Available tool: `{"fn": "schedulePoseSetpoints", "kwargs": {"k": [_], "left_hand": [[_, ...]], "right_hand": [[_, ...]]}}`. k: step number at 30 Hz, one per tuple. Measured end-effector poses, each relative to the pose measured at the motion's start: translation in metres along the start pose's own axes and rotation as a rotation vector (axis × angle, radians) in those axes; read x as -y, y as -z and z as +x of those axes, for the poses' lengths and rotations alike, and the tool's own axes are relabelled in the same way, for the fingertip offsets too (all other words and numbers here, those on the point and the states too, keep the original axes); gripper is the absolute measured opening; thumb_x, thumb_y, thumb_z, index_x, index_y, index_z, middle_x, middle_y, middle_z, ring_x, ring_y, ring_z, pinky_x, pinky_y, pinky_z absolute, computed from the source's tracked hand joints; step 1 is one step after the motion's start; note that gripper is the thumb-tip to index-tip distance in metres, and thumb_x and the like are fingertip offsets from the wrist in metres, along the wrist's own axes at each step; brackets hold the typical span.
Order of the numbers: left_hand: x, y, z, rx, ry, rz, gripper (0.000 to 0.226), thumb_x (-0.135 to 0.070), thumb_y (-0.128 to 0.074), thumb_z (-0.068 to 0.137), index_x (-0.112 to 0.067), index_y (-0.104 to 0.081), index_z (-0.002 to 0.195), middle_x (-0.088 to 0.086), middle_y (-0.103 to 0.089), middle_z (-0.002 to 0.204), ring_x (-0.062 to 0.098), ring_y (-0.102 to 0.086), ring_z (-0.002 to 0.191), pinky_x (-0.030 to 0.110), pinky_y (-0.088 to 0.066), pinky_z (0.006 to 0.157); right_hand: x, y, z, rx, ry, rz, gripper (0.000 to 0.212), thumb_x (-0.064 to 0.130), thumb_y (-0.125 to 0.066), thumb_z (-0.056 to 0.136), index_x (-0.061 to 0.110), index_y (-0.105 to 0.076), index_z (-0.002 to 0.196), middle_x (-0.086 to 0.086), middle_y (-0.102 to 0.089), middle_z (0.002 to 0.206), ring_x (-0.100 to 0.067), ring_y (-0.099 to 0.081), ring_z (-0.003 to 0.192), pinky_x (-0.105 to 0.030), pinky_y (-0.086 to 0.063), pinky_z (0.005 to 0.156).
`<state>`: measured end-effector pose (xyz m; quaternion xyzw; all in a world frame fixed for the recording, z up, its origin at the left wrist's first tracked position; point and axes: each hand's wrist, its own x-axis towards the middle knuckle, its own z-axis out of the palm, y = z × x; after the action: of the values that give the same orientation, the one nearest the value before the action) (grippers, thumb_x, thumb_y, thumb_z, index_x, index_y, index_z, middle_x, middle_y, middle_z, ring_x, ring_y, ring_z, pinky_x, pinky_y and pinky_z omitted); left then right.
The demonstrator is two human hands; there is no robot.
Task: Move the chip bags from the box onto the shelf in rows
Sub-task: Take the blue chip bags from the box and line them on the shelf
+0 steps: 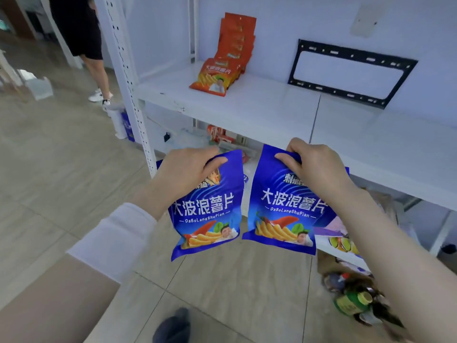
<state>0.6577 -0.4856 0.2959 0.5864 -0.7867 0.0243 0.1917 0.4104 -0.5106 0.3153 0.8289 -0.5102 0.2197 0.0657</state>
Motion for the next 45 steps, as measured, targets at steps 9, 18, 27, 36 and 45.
{"fn": "schedulePoseSetpoints", "kwargs": {"k": [9, 18, 27, 36, 45], "left_hand": [[0.097, 0.007, 0.156, -0.025, -0.190, 0.033, 0.030, -0.047, -0.031, 0.095, -0.018, -0.041, 0.091, 0.003, -0.065, 0.084, 0.023, -0.062, 0.077, 0.027, -0.035, 0.057], [0.125, -0.013, 0.305, -0.086, -0.331, -0.058, 0.038, -0.044, -0.034, 0.095, -0.012, -0.054, 0.101, 0.008, -0.066, 0.086, 0.025, -0.061, 0.078, 0.033, -0.044, 0.065], [0.113, -0.034, 0.458, -0.097, -0.412, -0.085, 0.032, -0.044, -0.037, 0.094, -0.016, -0.049, 0.085, 0.004, -0.063, 0.073, 0.023, -0.058, 0.068, 0.033, -0.041, 0.058], [0.113, -0.064, 0.592, -0.109, -0.468, -0.045, 0.030, -0.044, -0.036, 0.094, -0.018, -0.043, 0.082, -0.001, -0.053, 0.061, 0.020, -0.049, 0.057, 0.026, -0.034, 0.050], [0.120, -0.103, 0.708, -0.140, -0.577, -0.046, 0.036, -0.045, -0.034, 0.095, -0.013, -0.051, 0.093, -0.006, -0.049, 0.067, 0.015, -0.045, 0.061, 0.027, -0.023, 0.048]], "right_hand": [[-0.007, -0.033, 0.149, -0.098, -0.090, -0.097, 0.038, 0.040, -0.050, 0.091, 0.002, -0.056, 0.093, -0.017, -0.064, 0.072, -0.038, -0.059, 0.066, -0.031, -0.035, 0.057], [-0.081, -0.045, 0.255, -0.244, -0.151, -0.197, 0.035, 0.035, -0.057, 0.088, 0.000, -0.057, 0.084, -0.021, -0.059, 0.062, -0.037, -0.056, 0.057, -0.030, -0.032, 0.054], [-0.180, -0.063, 0.343, -0.301, -0.139, -0.200, 0.036, 0.035, -0.058, 0.087, 0.000, -0.057, 0.083, -0.017, -0.058, 0.057, -0.035, -0.054, 0.051, -0.027, -0.031, 0.051], [-0.272, -0.078, 0.421, -0.343, -0.150, -0.247, 0.031, 0.028, -0.068, 0.082, 0.002, -0.055, 0.072, -0.013, -0.052, 0.045, -0.033, -0.049, 0.037, -0.027, -0.035, 0.045], [-0.321, -0.089, 0.481, -0.307, -0.261, -0.338, 0.031, 0.029, -0.065, 0.084, -0.001, -0.058, 0.080, -0.018, -0.058, 0.053, -0.036, -0.054, 0.046, -0.032, -0.042, 0.047]]}}
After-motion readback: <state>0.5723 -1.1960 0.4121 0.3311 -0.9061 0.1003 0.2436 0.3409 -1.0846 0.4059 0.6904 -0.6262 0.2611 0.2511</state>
